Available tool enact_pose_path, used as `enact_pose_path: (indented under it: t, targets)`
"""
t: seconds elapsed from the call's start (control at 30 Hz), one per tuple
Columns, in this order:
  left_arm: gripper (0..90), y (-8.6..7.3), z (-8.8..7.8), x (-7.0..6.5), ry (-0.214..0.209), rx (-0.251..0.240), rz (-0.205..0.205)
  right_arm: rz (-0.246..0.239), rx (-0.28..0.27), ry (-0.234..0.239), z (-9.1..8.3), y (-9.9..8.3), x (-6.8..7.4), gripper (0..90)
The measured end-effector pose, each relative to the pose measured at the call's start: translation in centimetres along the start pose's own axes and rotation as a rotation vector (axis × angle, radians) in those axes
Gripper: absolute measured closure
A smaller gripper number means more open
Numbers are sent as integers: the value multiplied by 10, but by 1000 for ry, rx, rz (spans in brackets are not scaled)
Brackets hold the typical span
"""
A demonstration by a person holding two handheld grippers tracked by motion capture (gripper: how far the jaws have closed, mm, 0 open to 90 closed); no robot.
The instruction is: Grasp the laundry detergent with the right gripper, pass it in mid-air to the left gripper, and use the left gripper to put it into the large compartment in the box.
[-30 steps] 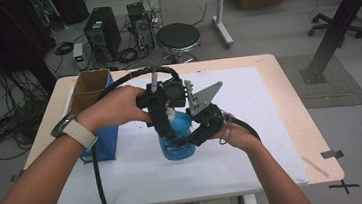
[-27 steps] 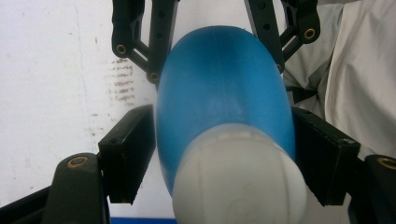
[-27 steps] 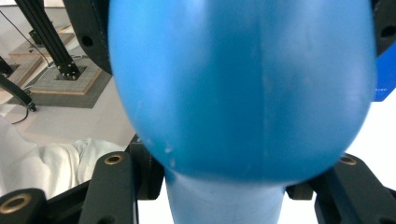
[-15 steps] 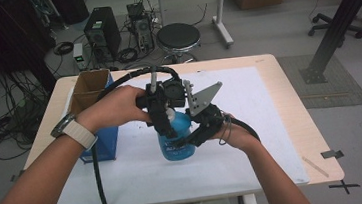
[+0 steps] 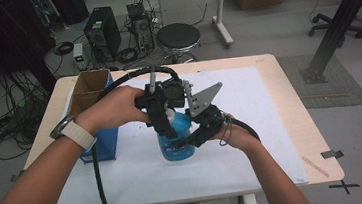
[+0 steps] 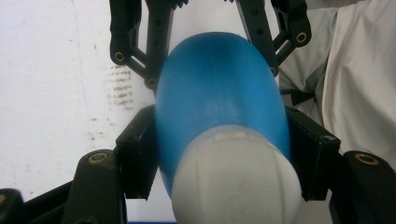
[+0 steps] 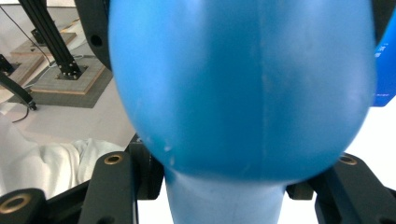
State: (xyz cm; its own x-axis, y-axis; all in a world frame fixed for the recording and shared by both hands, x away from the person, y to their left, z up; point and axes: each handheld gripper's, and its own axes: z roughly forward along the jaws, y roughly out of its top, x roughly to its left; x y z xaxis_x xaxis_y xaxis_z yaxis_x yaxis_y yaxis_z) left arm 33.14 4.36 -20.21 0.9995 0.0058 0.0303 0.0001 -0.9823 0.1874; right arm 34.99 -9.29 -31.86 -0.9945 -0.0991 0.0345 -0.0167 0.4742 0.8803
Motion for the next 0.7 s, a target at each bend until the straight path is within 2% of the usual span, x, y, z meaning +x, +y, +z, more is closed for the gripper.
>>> enact_pose_path:
  t: [0.33,0.37,0.4,0.43,0.53,0.6,0.7]
  targets:
    - [374,4,-5,-3,10,0,-3,-26,-3,-5,-5,2,2,434]
    - [375,4,-5,-3,6,3,-12,-29,-8,-2,-6,2,3,388]
    - [374,4,-5,-3,6,3,-12,-29,-8,-2,-6,2,3,388]
    - [375,4,-6,-3,11,9,-21,-18,-14,-6,-8,1,4,279]
    - [375,3,-8,-3,15,11,-30,-1,2,-21,-13,-1,4,259]
    - [375,1,-11,-5,28,18,-51,29,7,-46,-25,-7,4,214]
    - [374,-1,-13,-5,37,24,-72,50,14,-61,-34,-12,5,187]
